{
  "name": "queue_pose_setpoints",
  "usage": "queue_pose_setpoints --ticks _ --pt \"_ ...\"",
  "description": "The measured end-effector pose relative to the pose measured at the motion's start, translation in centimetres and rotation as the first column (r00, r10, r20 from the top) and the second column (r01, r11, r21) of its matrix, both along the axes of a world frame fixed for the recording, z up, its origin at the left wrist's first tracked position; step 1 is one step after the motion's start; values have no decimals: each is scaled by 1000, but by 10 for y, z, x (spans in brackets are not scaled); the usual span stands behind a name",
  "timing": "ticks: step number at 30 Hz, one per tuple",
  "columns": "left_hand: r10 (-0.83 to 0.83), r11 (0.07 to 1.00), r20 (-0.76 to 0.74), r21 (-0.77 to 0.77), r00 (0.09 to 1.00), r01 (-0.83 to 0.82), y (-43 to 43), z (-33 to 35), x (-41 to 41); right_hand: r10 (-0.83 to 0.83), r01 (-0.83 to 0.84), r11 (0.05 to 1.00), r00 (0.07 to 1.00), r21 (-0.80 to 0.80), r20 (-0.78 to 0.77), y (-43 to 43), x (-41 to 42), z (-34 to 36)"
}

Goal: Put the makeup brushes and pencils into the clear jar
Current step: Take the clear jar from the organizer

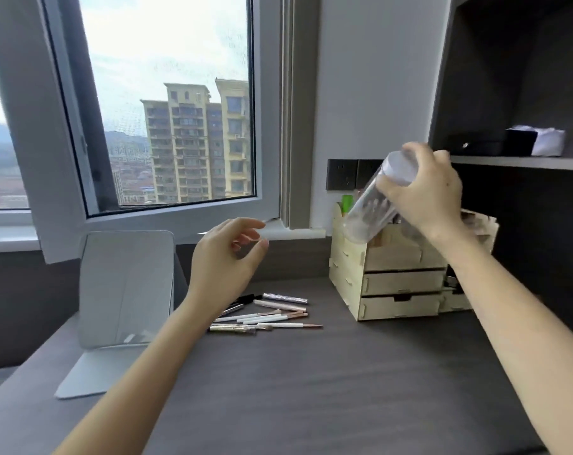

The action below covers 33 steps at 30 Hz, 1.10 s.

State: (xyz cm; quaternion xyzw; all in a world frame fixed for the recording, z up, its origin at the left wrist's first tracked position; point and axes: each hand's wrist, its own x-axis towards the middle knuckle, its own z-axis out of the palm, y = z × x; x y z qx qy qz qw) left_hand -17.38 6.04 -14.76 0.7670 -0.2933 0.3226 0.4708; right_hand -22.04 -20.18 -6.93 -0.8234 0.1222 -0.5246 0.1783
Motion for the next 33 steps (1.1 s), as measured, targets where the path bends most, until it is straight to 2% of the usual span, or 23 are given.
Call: queue_pose_setpoints --ticks 3,5,7,10,11,12,14,15,17,19,20,21,22,23,24,25,26,28,29,31,33 --pt "8 995 55 100 998 -13 -5 -11 -13 246 -229 956 966 185 -76 36 -13 -27" --pt "4 978 76 206 997 -20 -9 -25 -22 427 -381 866 901 325 -81 61 -18 -49" --pt "3 958 71 287 998 -23 -11 -45 -30 539 -459 763 841 455 -55 85 -20 -73" --pt "98 907 140 395 985 -146 -5 -79 -33 628 -488 631 777 603 -28 116 -18 -111" --pt "117 895 144 413 983 -167 -1 -88 -33 629 -459 645 773 611 -84 125 -17 -124" --pt "108 894 127 421 986 -152 4 -96 -35 600 -415 704 782 576 -169 133 -19 -135" --pt "15 909 -3 417 1000 -13 16 -107 -39 486 -332 841 810 427 -328 140 -28 -152" --pt "-44 905 -96 417 994 80 23 -109 -42 460 -325 869 809 373 -366 141 -35 -156" --pt "-140 876 -259 417 956 241 34 -110 -46 491 -374 863 777 338 -394 141 -48 -161" --pt "-289 844 -452 296 844 448 40 -105 -43 544 -460 838 744 293 -388 138 -54 -164" --pt "-384 810 -547 187 744 556 42 -102 -41 580 -510 814 716 278 -388 135 -53 -163" --pt "-469 759 -626 75 623 647 43 -101 -37 646 -571 763 651 304 -398 130 -51 -161" --pt "-529 701 -689 -27 495 712 44 -100 -31 737 -633 674 534 381 -414 123 -47 -157" --pt "-564 643 -740 -114 367 758 43 -99 -27 821 -668 562 376 488 -430 114 -42 -152" --pt "-565 611 -770 -151 295 777 40 -98 -23 862 -670 479 236 567 -449 105 -37 -148" --pt "-540 619 -786 -128 302 775 36 -99 -17 859 -662 457 155 594 -488 96 -30 -144" --pt "-492 659 -783 -51 379 750 33 -101 -11 822 -654 497 145 570 -550 90 -24 -143" --pt "-385 727 -710 161 590 667 26 -104 1 721 -638 621 237 455 -651 83 -13 -140" --pt "-353 731 -686 222 636 645 23 -105 5 702 -636 640 257 431 -664 81 -9 -139" --pt "-373 721 -710 183 597 668 21 -105 11 755 -680 555 169 480 -634 75 -6 -137" --pt "-441 698 -754 54 488 714 22 -103 16 852 -696 414 70 587 -518 67 -4 -132"
